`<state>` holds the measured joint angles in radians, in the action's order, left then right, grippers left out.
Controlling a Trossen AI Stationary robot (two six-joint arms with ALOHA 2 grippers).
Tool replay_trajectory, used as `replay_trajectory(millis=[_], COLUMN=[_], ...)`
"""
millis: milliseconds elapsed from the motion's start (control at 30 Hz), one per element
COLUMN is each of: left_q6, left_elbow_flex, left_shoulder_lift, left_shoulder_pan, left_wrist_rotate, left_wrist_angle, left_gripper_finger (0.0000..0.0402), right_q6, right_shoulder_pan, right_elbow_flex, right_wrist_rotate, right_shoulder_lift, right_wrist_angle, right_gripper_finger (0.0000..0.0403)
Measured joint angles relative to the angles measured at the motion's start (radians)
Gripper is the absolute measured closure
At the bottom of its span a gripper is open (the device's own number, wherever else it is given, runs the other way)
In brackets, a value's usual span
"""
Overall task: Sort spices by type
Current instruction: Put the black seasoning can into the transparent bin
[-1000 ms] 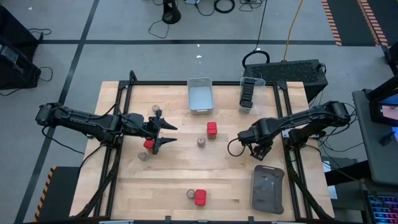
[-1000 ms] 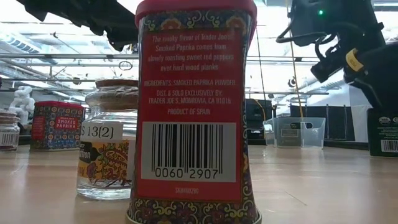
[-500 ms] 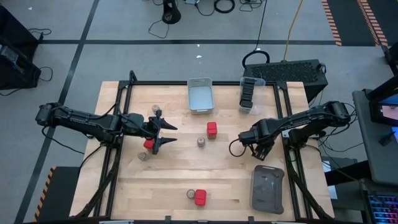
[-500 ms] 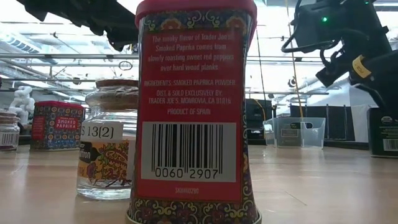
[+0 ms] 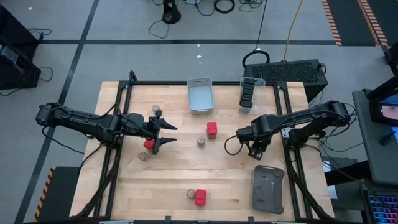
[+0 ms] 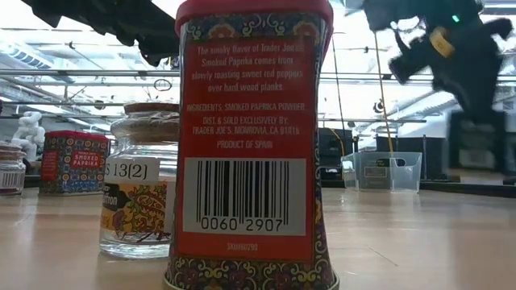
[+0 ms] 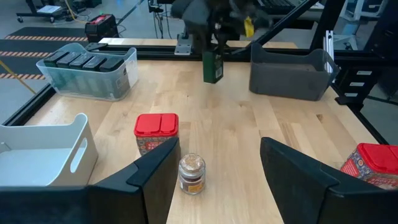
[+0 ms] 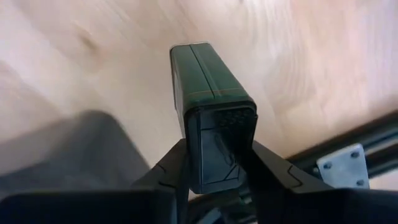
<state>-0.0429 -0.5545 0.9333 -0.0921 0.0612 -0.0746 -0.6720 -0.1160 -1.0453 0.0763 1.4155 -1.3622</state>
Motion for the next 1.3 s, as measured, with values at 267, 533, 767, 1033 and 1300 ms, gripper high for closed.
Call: replay_trajectory(millis=[267, 533, 767, 1033, 1300], left_q6=[0.0, -0.001, -0.001, 0.0, 0.0], left_elbow_flex=[0.0, 0.0, 0.0, 0.0, 0.0], left_shoulder_lift=[0.0, 0.0, 0.0, 0.0, 0.0], left_shoulder_pan=[0.0, 0.0, 0.0, 0.0, 0.0], left_wrist_rotate=[0.0, 0.0, 0.0, 0.0, 0.0], left_wrist_angle=[0.0, 0.0, 0.0, 0.001, 0.006], left_gripper_finger=[0.0171, 0.0171, 0.0171, 0.0171, 0.0171], right_q6=[0.073, 0.104, 0.144, 0.178, 0.207], right_shoulder_pan=[0.1, 0.378, 0.693, 0.95, 1.068], right_elbow_flex=[-0.282, -0.464, -0.477, -0.477, -0.477], right_wrist_rotate=[-0.196, -0.233, -0.23, -0.146, -0.148], right_shoulder_lift=[0.0, 0.0, 0.005, 0.072, 0.19], right_wrist_angle=[-0.08, -0.1, -0.094, -0.047, -0.052], right_gripper_finger=[0.0298, 0.0298, 0.0297, 0.0297, 0.0297])
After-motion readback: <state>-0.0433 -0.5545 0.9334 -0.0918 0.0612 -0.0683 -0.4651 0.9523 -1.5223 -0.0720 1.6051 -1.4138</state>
